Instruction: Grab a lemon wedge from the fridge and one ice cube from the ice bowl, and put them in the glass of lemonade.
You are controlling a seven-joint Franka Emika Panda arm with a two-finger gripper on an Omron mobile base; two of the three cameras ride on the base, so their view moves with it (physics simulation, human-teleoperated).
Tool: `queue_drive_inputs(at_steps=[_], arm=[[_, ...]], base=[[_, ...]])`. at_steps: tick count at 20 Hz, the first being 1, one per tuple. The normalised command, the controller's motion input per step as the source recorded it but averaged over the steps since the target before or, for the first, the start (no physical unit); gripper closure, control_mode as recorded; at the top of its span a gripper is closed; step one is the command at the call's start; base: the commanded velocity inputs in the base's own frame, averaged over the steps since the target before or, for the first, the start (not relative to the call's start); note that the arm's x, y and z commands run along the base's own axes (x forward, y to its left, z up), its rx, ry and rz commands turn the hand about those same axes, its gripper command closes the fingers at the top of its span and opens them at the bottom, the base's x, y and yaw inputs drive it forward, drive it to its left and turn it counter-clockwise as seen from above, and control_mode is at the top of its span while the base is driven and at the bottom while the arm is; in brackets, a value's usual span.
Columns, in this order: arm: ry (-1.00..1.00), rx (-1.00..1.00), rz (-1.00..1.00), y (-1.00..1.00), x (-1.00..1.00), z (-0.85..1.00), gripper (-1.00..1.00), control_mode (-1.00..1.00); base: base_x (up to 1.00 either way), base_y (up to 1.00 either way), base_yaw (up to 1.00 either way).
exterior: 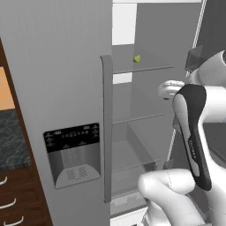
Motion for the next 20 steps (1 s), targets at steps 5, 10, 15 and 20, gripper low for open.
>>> queue_drive_inputs(at_steps=[5, 10, 15, 20], arm=[[-0.03, 0.04, -0.07, 0.13, 0.08, 0.45, -1.00, -1.00], [0.15, -0.06, -0.15, 0.53, 0.82, 0.43, -1.00, -1.00], [0.01, -0.02, -0.06, 0.17, 0.95, -0.03, -1.00, -1.00], [0.01, 0.00, 0.08, -0.33, 0.71, -0.02, -1.00, -1.00]], base=[[0.00, 0.00, 0.00], [0.00, 0.00, 0.00], [0.00, 0.00, 0.00], [0.00, 0.00, 0.00]])
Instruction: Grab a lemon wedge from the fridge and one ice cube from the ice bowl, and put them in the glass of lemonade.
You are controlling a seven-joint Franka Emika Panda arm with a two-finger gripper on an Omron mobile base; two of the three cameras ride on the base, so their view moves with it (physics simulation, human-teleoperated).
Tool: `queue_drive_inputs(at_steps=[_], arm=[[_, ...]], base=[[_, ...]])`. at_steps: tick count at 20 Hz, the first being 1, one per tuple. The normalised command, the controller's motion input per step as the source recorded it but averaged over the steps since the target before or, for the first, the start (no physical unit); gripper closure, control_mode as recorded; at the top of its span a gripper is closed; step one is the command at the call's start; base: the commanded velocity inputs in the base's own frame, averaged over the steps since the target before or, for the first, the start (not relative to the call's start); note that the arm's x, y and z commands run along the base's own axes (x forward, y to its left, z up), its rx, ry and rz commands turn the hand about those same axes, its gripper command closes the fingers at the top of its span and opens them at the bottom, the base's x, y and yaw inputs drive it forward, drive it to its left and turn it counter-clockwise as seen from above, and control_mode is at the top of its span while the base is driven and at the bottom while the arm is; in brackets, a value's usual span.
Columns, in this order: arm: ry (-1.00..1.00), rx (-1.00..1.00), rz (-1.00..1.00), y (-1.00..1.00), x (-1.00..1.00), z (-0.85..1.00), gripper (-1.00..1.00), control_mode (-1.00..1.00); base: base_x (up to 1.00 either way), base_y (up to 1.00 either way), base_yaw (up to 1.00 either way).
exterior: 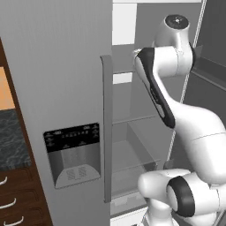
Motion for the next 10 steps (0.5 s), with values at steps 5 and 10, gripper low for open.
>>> queue_drive_inputs(at_steps=[5, 10], arm=[[0.00, 0.00, 0.26, -0.32, 0.66, -0.01, -1.00, -1.00], [0.02, -0.03, 0.28, -0.17, 0.82, 0.00, -1.00, -1.00]], base=[[0.00, 0.00, 0.00], [0.00, 0.00, 0.00]])
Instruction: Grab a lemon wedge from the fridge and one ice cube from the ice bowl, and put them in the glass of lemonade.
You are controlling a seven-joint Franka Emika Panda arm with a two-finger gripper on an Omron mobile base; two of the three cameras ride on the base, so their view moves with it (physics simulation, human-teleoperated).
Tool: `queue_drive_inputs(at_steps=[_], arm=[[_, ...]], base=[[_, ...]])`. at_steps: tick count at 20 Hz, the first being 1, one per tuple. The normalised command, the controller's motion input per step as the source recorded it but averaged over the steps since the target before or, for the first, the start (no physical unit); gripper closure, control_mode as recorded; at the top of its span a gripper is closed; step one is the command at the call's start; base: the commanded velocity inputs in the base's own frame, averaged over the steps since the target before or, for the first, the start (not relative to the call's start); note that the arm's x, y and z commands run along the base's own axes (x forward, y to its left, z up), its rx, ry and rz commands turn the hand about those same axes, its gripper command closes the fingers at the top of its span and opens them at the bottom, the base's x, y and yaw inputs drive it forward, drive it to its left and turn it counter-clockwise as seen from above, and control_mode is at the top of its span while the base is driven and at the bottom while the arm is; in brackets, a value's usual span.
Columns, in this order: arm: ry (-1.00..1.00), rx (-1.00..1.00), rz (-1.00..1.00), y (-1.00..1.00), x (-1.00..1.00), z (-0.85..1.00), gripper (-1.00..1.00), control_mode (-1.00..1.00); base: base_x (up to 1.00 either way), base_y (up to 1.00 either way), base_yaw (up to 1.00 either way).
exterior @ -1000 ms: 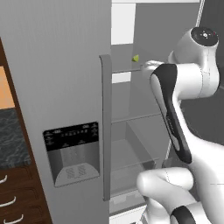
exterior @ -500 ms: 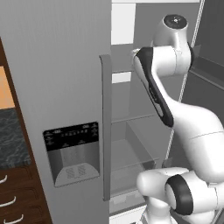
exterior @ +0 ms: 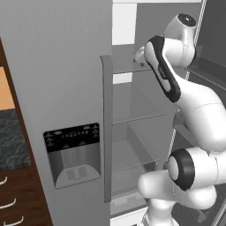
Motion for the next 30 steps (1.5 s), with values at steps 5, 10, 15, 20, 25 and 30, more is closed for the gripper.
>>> queue_drive_inputs(at_steps=[5, 10, 15, 20, 25, 30], arm=[[0.15, -0.11, 0.01, 0.00, 0.92, 0.00, -1.00, -1.00], [0.00, 0.01, -0.10, 0.00, 0.42, -0.02, -1.00, -1.00], [-0.19, 0.04, -0.09, 0.07, 0.20, -0.06, -1.00, -1.00], [-0.02, 0.00, -0.07, 0.29, 0.79, 0.00, -1.00, -1.00], [0.01, 0.00, -0.01, 0.09, 0.61, -0.15, -1.00, -1.00], [0.08, 0.00, -0.02, -0.32, 0.26, 0.00, -1.00, -1.00]], base=[[0.00, 0.00, 0.00], [0.00, 0.00, 0.00], [0.00, 0.00, 0.00], [0.00, 0.00, 0.00], [0.00, 0.00, 0.00], [0.00, 0.00, 0.00]])
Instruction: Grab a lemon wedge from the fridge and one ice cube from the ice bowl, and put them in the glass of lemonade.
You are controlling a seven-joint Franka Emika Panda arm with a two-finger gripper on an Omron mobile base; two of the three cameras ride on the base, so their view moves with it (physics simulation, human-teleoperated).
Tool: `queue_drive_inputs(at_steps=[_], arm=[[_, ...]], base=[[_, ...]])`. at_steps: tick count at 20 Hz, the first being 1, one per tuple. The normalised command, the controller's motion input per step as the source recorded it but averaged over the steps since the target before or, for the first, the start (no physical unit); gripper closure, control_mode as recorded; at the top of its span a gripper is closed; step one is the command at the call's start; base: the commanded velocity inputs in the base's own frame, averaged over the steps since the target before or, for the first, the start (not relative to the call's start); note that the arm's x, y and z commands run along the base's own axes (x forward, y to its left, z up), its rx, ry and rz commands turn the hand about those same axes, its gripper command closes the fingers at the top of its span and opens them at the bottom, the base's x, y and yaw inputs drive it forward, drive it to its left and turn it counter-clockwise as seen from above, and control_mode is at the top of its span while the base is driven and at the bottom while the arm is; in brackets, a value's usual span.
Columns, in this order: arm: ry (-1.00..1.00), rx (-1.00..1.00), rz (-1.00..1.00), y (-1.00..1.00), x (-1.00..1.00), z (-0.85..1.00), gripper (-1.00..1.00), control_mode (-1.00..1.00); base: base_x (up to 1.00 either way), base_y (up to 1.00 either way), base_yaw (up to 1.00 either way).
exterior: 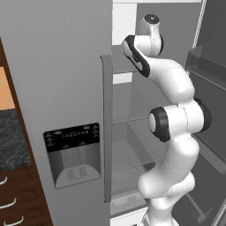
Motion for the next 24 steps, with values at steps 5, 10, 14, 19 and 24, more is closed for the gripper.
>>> queue_drive_inputs(at_steps=[5, 10, 14, 19, 24], arm=[[0.05, 0.00, -0.12, -0.09, 0.56, -0.11, -1.00, -1.00], [0.02, 0.00, -0.04, 0.00, 0.02, 0.00, -1.00, -1.00], [0.15, 0.00, -0.11, 0.00, 0.06, -0.04, -1.00, -1.00], [0.16, 0.00, -0.13, -0.02, 0.01, 0.00, -1.00, -1.00], [0.07, 0.00, -0.08, 0.00, 0.08, -0.17, -1.00, -1.00]], base=[[0.00, 0.00, 0.00], [0.00, 0.00, 0.00], [0.00, 0.00, 0.00], [0.00, 0.00, 0.00], [0.00, 0.00, 0.00]])
